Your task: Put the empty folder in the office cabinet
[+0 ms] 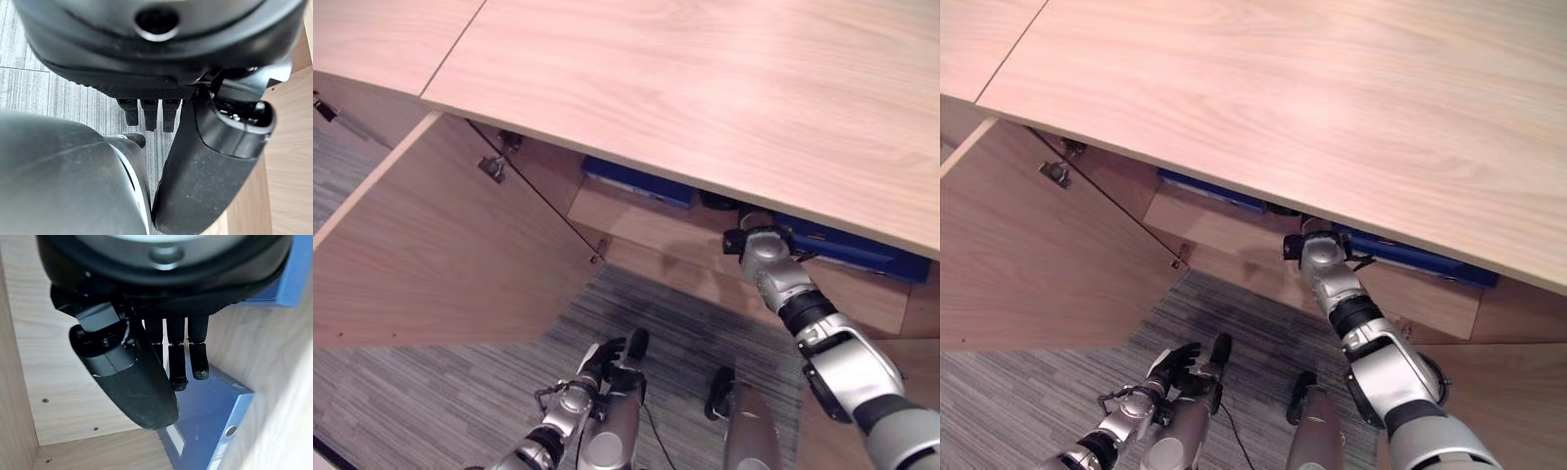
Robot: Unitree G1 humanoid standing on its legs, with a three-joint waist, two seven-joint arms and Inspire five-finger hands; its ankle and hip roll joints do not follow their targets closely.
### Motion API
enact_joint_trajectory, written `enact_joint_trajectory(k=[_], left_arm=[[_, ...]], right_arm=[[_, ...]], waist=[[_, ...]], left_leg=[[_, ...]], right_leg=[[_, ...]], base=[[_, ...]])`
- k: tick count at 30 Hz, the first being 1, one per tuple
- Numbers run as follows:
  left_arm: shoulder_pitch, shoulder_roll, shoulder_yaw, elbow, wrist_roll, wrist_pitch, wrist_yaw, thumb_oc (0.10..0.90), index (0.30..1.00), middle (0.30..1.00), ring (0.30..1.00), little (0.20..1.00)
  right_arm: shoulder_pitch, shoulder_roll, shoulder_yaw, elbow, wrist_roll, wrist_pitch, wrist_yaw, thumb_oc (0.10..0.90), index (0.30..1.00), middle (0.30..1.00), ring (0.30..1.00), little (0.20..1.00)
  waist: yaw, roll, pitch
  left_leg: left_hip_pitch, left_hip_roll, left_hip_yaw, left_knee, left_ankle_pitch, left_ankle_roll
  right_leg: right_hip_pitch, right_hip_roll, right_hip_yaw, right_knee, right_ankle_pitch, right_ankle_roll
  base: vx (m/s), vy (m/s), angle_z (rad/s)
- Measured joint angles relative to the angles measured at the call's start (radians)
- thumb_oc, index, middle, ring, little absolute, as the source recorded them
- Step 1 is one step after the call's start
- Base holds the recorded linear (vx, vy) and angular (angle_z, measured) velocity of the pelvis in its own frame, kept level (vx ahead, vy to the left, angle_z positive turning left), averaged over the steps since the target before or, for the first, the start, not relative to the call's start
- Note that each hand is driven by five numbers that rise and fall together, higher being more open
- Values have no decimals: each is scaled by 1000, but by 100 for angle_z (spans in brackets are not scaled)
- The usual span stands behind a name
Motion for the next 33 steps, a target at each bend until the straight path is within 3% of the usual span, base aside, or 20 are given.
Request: enact_joint_trajectory(k=[8,13,23,24,26,29,33], left_arm=[[-5,24,-27,-23,-37,-16,-3,800,900,900,900,900],[-9,24,-38,-62,-39,-25,-11,800,900,900,900,900],[-15,35,-43,-103,-41,-38,-26,800,900,900,900,900],[8,61,-39,-132,-36,-62,-56,800,900,900,900,900],[105,211,-47,-311,-55,-111,-107,800,900,900,900,900],[120,322,-71,-273,-37,-81,-111,800,900,900,900,900],[143,344,-66,-200,-37,-59,-111,800,900,900,900,900]], right_arm=[[-47,-3,2,94,13,5,-7,400,300,300,300,300],[-124,-6,5,193,26,8,-9,400,300,300,300,300],[-157,-27,5,247,33,21,-9,400,300,300,300,300],[-156,-53,12,245,33,24,3,400,300,300,300,300],[-156,-144,29,251,32,24,10,400,300,300,300,300],[-201,-173,-20,327,32,19,-10,400,300,300,300,300],[-201,-170,-27,330,32,19,-9,400,300,300,300,300]], waist=[[24,1,1],[43,30,34],[89,37,51],[99,40,57],[124,54,72],[135,77,79],[136,77,79]], left_leg=[[-55,-3,-22,27,-2,-3],[-75,-12,-39,30,4,-6],[-117,-39,-74,48,9,-6],[-116,-39,-75,46,10,-8],[-117,-50,-82,51,9,-8],[-126,-68,-81,70,2,-6],[-146,-76,-82,103,-8,-5]], right_leg=[[-42,-2,-17,28,-7,-8],[-53,-12,-32,41,-12,-8],[-71,-41,-71,71,-35,-7],[-71,-42,-73,77,-36,-6],[-73,-58,-78,88,-52,-4],[-82,-77,-74,112,-62,2],[-84,-80,-77,114,-62,2]], base=[[-4,5,6],[-5,1,13],[-4,-2,14],[-4,34,9],[-5,39,18],[5,17,7],[3,15,4]])
